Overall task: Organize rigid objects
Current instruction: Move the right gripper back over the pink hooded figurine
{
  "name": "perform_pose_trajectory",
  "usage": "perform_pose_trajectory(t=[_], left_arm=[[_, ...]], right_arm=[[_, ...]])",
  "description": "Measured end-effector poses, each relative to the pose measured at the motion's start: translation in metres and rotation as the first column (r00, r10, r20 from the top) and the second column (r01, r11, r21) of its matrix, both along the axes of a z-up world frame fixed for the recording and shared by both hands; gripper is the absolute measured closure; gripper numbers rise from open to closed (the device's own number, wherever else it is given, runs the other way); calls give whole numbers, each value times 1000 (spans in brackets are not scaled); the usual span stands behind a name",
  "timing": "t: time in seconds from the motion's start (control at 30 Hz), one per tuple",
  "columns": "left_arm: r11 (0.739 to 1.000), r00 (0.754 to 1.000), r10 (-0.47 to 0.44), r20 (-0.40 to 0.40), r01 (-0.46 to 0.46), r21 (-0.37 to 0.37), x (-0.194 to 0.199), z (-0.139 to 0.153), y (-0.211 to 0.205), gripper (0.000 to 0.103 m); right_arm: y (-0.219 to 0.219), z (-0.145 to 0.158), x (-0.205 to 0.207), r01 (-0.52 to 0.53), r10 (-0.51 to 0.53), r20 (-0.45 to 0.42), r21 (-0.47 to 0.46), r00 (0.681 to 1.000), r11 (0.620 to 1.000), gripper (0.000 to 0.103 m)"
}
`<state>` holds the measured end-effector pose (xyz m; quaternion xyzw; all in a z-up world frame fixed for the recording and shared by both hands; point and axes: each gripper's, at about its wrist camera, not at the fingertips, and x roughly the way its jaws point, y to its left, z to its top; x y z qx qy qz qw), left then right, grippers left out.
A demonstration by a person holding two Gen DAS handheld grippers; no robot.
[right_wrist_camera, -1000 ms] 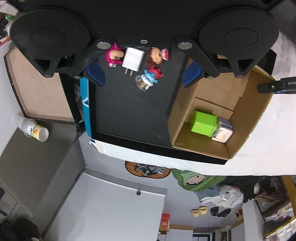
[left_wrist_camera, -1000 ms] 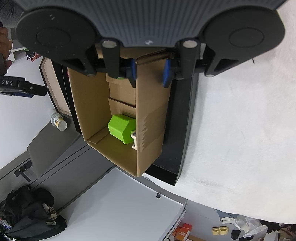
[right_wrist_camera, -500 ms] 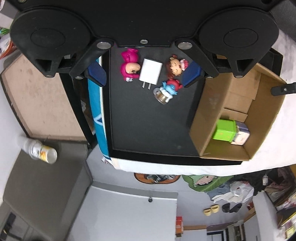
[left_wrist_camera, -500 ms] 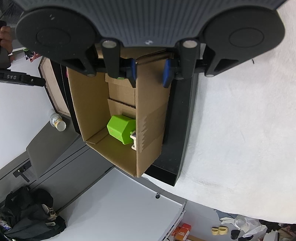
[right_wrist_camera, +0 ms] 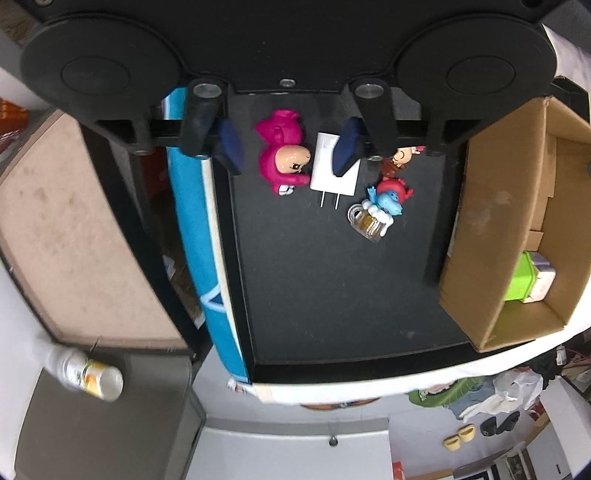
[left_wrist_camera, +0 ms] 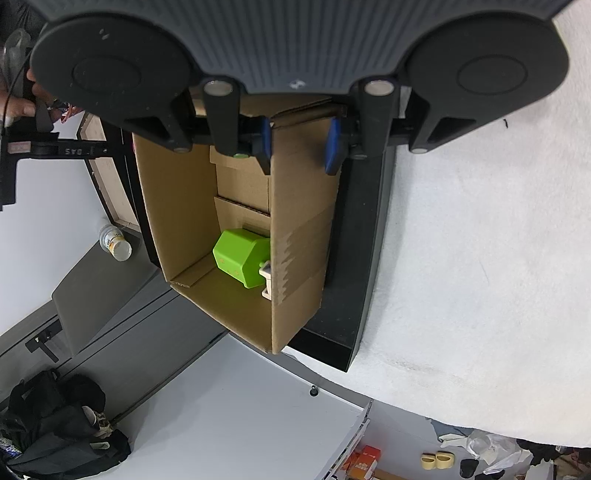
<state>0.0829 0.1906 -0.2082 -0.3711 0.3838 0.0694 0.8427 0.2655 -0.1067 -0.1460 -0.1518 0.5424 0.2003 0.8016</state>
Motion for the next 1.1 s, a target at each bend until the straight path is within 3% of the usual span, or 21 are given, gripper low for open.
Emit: perform_pose_trajectory(t=[0.57, 0.77, 1.1], left_arm=[[1000, 1000, -2, -5, 2, 8, 1, -1, -2, 76], [1000, 1000, 0, -6, 0, 6, 2, -1, -2, 76], [1000, 1000, -1, -6, 1, 5, 1, -1, -2, 76]], right_arm=[[-5, -35, 19, 43, -45, -92, -24, 995, 999, 60], [1, -52, 20, 31, -39, -89, -91, 995, 995, 64], [9, -40, 5, -36, 27, -91, -100, 995, 994, 65]])
